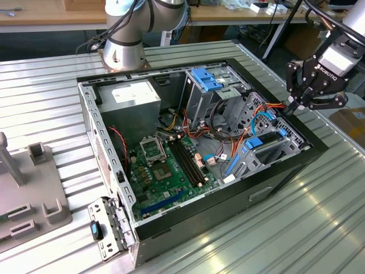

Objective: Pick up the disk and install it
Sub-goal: 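Insert the first disk wire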

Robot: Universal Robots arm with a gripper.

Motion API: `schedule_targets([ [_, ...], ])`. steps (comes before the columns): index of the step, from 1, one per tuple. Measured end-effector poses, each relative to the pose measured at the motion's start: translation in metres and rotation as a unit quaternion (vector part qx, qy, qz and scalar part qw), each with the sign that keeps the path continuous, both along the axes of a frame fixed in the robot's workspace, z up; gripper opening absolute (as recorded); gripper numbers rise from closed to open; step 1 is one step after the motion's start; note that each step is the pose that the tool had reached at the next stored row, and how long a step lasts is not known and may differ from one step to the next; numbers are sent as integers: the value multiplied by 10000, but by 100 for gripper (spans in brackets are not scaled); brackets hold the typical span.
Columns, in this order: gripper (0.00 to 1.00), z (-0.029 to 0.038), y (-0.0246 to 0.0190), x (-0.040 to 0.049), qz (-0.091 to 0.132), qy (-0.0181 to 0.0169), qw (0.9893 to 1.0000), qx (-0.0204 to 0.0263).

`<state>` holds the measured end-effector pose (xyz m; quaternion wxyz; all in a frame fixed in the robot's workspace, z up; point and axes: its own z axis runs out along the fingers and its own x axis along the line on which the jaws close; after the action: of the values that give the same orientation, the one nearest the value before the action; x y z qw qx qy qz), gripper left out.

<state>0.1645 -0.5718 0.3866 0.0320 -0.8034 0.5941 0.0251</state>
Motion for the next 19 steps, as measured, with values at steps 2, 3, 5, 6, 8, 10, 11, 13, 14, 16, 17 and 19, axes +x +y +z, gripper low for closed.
schedule_targets([
  [2, 11, 0, 5, 6, 11, 0, 10000, 0],
  [3, 11, 0, 5, 6, 12, 0, 10000, 0],
  [5, 11, 0, 7, 6, 14, 0, 10000, 0],
  [6, 11, 0, 7, 7, 15, 0, 10000, 0],
  [8, 11, 0, 8, 7, 16, 0, 10000, 0],
  [10, 24, 0, 9, 6, 17, 0, 10000, 0],
  [11, 30, 0, 10, 7, 19, 0, 10000, 0],
  [13, 30, 0, 10, 6, 19, 0, 10000, 0],
  [14, 30, 0, 10, 7, 29, 0, 10000, 0],
  [16, 30, 0, 11, 7, 118, 0, 9999, 0],
  [17, 30, 1, 11, 7, 253, 0, 9997, -1],
  [19, 30, 0, 11, 22, 361, 0, 9993, -1],
])
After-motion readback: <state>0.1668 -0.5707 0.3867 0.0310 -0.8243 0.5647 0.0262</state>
